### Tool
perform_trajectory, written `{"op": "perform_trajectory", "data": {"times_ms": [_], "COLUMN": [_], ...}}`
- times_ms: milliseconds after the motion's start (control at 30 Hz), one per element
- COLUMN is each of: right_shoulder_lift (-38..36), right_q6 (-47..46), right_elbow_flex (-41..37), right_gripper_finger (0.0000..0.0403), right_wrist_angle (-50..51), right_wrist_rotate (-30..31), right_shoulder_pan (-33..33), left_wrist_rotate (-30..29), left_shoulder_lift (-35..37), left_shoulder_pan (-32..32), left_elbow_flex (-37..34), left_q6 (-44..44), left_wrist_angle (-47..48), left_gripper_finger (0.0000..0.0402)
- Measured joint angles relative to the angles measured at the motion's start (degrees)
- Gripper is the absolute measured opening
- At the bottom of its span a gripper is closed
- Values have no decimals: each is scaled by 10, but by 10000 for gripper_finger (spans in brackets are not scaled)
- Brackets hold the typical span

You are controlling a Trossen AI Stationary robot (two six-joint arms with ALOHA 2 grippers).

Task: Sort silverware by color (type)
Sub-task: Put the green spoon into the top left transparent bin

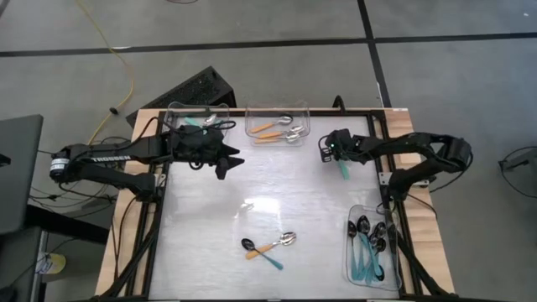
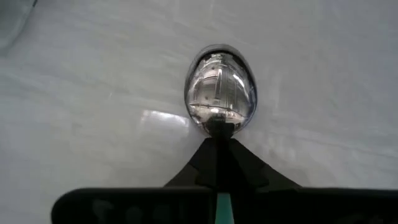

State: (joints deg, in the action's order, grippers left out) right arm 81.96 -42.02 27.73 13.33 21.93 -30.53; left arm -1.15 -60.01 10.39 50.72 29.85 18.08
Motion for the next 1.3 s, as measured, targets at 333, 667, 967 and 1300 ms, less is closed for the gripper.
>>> {"op": "perform_trajectory", "data": {"times_ms": [333,667,967,1300], "right_shoulder_lift": [-186,-217,-71,-28], "right_q6": [-44,17,86,120], "right_elbow_flex": [16,18,81,170], "right_gripper_finger": [35,35,35,35], "right_wrist_angle": [-41,-601,-779,-660], "right_wrist_rotate": [-127,-137,-124,-58], "right_shoulder_pan": [87,218,280,319], "left_wrist_rotate": [43,107,170,171], "left_shoulder_lift": [0,-154,-304,-310], "left_shoulder_pan": [-71,-45,-45,-47], "left_elbow_flex": [-50,-220,-67,-6], "left_q6": [-46,96,75,15], "left_wrist_angle": [-71,-775,-790,-678], "left_gripper_finger": [228,228,228,228]}}
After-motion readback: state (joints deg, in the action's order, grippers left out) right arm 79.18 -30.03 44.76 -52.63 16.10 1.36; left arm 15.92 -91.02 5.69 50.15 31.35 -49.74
